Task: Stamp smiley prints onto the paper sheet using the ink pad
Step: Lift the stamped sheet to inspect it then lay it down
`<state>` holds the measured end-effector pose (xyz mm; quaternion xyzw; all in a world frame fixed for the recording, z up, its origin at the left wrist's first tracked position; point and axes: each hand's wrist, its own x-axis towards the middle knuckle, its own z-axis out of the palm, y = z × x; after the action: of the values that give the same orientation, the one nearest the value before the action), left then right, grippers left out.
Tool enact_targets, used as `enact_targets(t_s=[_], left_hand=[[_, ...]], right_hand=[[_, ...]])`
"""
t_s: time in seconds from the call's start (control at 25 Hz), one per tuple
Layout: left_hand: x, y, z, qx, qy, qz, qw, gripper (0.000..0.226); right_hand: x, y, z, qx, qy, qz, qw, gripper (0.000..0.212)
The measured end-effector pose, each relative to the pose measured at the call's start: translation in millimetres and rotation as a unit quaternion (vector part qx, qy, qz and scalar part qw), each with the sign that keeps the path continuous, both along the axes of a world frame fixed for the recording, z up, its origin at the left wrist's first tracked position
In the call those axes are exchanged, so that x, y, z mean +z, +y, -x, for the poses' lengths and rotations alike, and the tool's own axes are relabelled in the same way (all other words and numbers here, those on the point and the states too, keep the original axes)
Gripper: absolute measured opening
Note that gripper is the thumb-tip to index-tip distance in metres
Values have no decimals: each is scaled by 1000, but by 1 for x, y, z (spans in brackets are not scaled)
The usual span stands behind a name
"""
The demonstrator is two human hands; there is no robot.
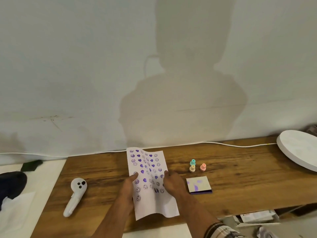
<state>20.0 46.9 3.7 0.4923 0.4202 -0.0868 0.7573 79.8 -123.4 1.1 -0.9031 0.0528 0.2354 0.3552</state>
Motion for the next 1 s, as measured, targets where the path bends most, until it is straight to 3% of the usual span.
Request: enact_targets(t_s=[0.16, 0.36, 0.52, 0.64, 0.8, 1.0], left_hand=[[17, 4, -1, -8, -3, -112, 994, 20], [87, 7, 9, -65, -64, -53, 994, 25], [181, 3, 31, -124, -171, -46, 976, 34], [256, -5, 54, -145, -241, -59, 958, 35], [340, -16, 92, -147, -320, -101, 931, 30], [407, -20, 135, -94, -364, -133, 917, 29]], right_hand=[[5, -7, 3, -29, -10, -42, 999, 36], [49, -32, 15, -163, 23, -178, 970, 26], [122, -49, 28, -177, 111, -332, 920, 45], [179, -56, 48, -132, 152, -431, 880, 52], [262, -63, 80, -93, 70, -543, 831, 38], [354, -83, 106, -75, -86, -577, 809, 23]])
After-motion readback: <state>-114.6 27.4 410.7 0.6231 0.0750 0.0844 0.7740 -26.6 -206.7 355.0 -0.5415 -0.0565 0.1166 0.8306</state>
